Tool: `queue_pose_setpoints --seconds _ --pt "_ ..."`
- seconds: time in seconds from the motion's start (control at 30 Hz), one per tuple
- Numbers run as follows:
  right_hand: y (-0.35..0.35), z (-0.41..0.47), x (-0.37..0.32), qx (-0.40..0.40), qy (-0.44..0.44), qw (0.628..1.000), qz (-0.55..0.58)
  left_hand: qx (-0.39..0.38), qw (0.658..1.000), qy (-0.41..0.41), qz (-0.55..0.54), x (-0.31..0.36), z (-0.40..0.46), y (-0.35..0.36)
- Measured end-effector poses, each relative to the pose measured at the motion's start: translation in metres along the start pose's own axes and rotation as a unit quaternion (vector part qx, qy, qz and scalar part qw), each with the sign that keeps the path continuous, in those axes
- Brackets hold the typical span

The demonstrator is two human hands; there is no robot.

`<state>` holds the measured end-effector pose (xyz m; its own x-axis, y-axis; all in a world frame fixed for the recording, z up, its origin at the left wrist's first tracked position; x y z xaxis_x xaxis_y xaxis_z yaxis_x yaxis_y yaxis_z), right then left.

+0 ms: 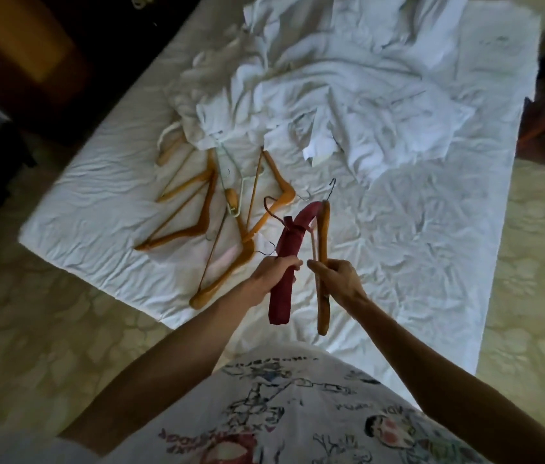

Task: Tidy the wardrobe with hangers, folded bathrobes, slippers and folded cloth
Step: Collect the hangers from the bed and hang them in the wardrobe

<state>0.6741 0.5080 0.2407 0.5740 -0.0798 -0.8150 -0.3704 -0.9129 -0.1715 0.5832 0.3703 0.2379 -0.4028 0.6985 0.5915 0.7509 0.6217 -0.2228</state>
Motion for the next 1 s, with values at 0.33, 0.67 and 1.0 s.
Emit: queue_pose_setpoints --seconds 0.33,0.67,1.0 --pt "0.09 -0.044 -0.077 -0.108 -0.133 0.983 -0.064 0.135 0.986 0.064 -0.075 -0.043 -0.072 -0.081" --pt "0.268 -0.092 -0.126 -0.262 -0.195 0.929 -0.172 0.253 0.944 0.111 -0.18 -0.142 -0.191 -0.207" --pt "0.505 -0.219 -0.137 -0.388 -0.228 0.87 -0.202 0.37 0.87 0.126 -0.301 -0.313 -0.336 -0.334"
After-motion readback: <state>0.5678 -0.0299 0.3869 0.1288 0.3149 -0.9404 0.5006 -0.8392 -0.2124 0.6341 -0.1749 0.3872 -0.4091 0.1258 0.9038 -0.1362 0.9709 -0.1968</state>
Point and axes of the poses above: each hand's wrist, its own z-axis towards the middle knuckle, its own y-axis out of the palm, x = y × z, the point moved 7 cm from there along z, towards the middle knuckle, and after that the axes turned 6 degrees about z, right-handed, at the moved point
